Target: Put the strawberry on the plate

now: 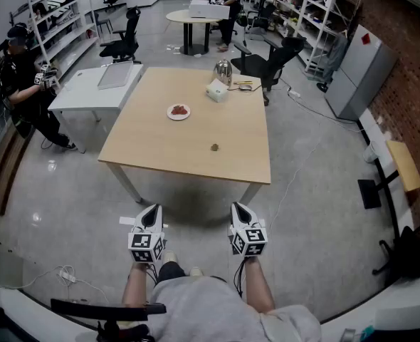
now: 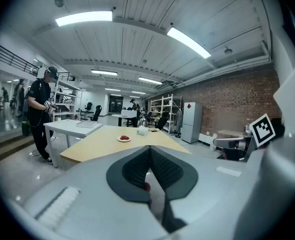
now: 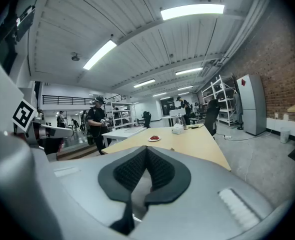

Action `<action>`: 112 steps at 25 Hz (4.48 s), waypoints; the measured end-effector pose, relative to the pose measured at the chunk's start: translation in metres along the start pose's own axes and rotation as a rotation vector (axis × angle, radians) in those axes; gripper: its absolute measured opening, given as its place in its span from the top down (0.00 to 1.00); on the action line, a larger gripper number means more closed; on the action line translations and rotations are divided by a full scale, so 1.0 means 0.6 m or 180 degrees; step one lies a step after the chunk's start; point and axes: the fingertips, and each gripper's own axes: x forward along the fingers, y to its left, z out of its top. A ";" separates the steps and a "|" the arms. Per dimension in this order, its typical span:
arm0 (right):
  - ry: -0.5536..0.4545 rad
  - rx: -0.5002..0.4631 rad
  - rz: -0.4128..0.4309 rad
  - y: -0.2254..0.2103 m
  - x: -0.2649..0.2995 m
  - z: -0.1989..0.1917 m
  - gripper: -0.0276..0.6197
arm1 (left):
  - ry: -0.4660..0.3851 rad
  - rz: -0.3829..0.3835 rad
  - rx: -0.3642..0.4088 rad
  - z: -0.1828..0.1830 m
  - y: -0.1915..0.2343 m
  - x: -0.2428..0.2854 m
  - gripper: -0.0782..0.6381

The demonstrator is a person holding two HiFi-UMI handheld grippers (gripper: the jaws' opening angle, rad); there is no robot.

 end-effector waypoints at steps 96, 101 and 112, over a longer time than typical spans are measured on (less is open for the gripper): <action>0.1162 -0.0076 -0.0026 -0.221 0.635 -0.087 0.88 | 0.0608 -0.0096 -0.0233 0.020 0.223 0.556 0.87; 0.1296 -0.0062 -0.0016 -0.229 0.655 -0.108 0.84 | 0.0642 -0.0071 -0.0242 0.021 0.230 0.567 0.87; 0.1606 -0.0049 -0.0058 -0.251 0.698 -0.156 0.73 | 0.0711 0.0026 -0.0293 0.019 0.256 0.592 0.87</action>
